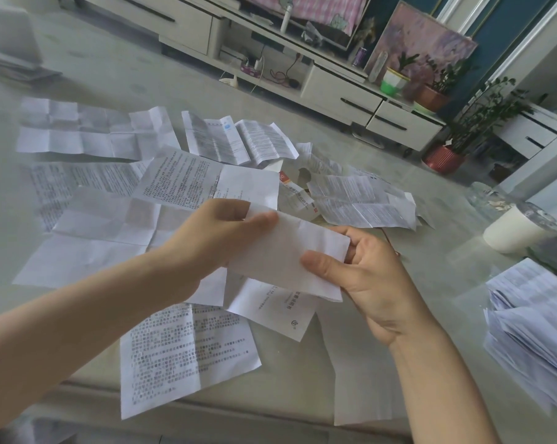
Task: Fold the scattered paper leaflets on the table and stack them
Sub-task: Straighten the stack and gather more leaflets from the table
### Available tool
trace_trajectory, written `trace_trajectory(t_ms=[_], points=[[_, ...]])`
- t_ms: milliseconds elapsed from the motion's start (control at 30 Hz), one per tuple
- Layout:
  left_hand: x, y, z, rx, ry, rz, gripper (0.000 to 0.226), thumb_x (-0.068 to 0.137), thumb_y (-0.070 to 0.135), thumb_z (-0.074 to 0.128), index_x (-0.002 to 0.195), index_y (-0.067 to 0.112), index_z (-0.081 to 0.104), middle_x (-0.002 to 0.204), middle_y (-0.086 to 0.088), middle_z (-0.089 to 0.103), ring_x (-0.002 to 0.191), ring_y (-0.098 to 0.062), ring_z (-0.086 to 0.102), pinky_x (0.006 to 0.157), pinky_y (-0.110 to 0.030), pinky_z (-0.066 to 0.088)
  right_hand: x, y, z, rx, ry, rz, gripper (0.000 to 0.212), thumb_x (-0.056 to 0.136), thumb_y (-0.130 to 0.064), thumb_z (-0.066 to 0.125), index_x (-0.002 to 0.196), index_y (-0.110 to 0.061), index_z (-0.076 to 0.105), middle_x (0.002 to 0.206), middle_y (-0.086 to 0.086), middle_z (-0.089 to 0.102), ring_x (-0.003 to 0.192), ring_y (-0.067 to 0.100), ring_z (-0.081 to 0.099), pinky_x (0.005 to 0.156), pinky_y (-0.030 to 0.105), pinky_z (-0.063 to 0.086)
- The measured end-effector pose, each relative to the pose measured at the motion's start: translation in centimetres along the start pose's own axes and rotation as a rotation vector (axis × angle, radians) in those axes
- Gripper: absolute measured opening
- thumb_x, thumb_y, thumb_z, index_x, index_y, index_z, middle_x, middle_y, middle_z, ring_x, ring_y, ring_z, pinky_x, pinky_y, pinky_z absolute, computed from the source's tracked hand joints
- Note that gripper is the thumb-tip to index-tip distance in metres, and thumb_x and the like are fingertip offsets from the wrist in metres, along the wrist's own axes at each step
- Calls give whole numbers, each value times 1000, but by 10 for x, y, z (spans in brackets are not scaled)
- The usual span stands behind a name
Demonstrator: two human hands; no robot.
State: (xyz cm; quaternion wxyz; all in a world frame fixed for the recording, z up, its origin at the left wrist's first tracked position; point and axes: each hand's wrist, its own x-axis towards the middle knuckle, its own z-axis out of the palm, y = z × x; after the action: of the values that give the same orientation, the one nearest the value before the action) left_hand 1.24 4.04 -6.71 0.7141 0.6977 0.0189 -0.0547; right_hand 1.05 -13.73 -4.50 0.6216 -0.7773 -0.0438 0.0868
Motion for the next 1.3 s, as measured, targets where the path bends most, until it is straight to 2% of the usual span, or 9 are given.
trace_trajectory(t_ms=[133, 300, 467, 667, 833, 967, 1133, 1233, 1300], points=[[-1, -2, 1, -140, -28, -32, 22, 82, 23, 65, 94, 5, 70, 92, -17, 72, 74, -21, 66, 65, -27, 52, -3, 1, 5, 14, -42, 8, 34, 58, -16, 74, 88, -6, 62, 78, 5, 69, 73, 17, 63, 64, 26, 53], [-8, -4, 9, -73, 71, 120, 9, 84, 14, 64, 81, 17, 72, 74, -2, 73, 63, -9, 66, 54, -19, 52, -2, 0, 11, -47, 56, -87, 4, 82, -9, 67, 82, -13, 65, 73, 0, 67, 66, 8, 61, 61, 18, 48], [-12, 1, 12, -83, 120, 245, 10, 83, 18, 69, 73, 20, 73, 70, 2, 72, 61, -6, 64, 55, -18, 51, -1, -5, 17, -15, 118, -189, 11, 81, -5, 67, 73, -11, 65, 61, -7, 66, 60, 3, 61, 60, 12, 47], [-3, 8, 3, -49, 130, 216, 21, 90, 20, 57, 77, 12, 70, 69, -4, 67, 59, -13, 60, 55, -23, 49, -4, -11, 0, 5, 132, -99, 15, 75, -18, 67, 69, -7, 59, 50, 3, 60, 36, 12, 51, 36, 18, 39], [-5, 8, -2, 132, 18, 224, 22, 90, 21, 56, 83, 7, 72, 73, -12, 71, 58, -12, 63, 55, -23, 51, -10, -10, -17, -137, -79, 27, 7, 74, -6, 69, 76, -5, 63, 53, 5, 60, 41, 13, 54, 40, 20, 43], [-10, 12, -1, 259, -113, 216, 22, 85, 30, 62, 85, 11, 73, 76, -12, 70, 58, -12, 61, 55, -27, 51, -16, -12, -7, -310, -245, 6, 2, 83, -11, 66, 83, -12, 67, 67, 2, 62, 38, 10, 39, 36, 16, 31], [-9, 15, 1, -286, -84, 20, 39, 72, 33, 66, 105, 12, 64, 84, -9, 71, 65, -17, 68, 52, -25, 54, -11, -16, 0, -73, 48, -61, 9, 88, -13, 59, 80, -8, 60, 60, 1, 58, 36, 5, 30, 31, 14, 21], [-14, 12, 6, -169, -79, 16, 14, 86, 14, 59, 92, 4, 67, 73, -7, 70, 56, -14, 65, 49, -25, 54, -11, -15, 5, -44, 100, -63, 11, 92, -9, 52, 82, -9, 56, 50, -6, 52, 32, 2, 32, 31, 13, 23], [-16, 9, 9, -79, -28, 61, 14, 90, 12, 56, 86, 6, 68, 68, -4, 70, 55, -11, 63, 46, -22, 51, -12, -14, 9, -89, 53, -52, 12, 93, -7, 49, 86, -10, 57, 44, -10, 49, 30, 3, 34, 31, 12, 25]])
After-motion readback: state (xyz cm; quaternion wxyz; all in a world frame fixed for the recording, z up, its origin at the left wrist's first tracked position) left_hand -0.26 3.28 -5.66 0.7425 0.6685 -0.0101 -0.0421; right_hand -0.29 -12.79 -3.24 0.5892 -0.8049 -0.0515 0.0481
